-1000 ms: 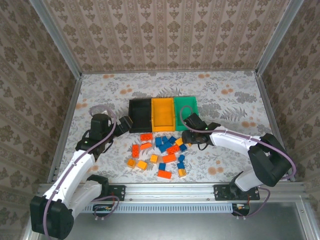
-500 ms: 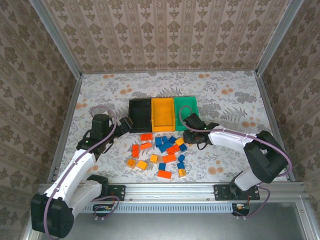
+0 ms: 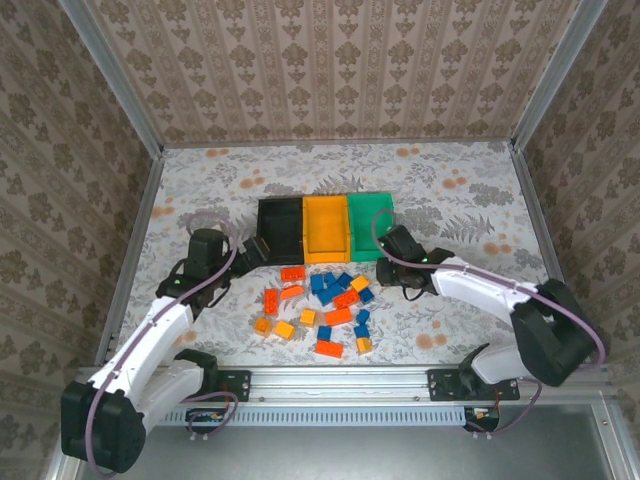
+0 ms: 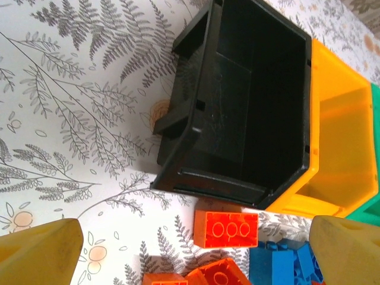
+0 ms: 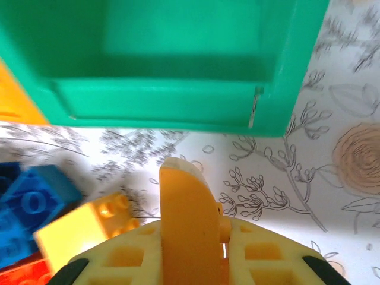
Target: Sort the legos into containers by color
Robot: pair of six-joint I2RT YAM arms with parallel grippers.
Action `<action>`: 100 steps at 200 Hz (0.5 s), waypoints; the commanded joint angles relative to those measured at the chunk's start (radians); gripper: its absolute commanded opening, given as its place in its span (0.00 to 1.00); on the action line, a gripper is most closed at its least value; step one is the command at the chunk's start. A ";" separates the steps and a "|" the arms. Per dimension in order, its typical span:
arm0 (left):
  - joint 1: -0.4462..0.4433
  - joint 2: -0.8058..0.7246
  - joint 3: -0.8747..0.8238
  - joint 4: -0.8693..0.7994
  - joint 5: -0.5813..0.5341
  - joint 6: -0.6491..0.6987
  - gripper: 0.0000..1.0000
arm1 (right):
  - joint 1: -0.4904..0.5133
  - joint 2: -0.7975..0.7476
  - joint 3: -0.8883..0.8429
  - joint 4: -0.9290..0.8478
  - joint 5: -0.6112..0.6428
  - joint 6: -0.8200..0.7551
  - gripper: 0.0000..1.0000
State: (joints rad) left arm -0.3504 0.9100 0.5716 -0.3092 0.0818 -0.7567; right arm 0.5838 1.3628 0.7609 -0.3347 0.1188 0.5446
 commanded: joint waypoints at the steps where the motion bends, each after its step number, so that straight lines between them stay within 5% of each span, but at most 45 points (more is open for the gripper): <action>1: -0.037 -0.003 0.024 -0.046 -0.045 0.004 1.00 | -0.004 -0.035 0.101 -0.042 0.018 -0.035 0.16; 41: -0.047 -0.002 0.057 -0.211 -0.097 -0.025 1.00 | -0.044 0.174 0.284 -0.009 0.080 -0.026 0.15; 100: -0.047 -0.033 0.021 -0.202 -0.069 0.007 1.00 | -0.083 0.413 0.512 -0.041 0.146 -0.032 0.25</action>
State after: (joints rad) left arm -0.3973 0.9058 0.5869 -0.4847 0.0181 -0.7628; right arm 0.5098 1.7332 1.1927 -0.3283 0.2089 0.5232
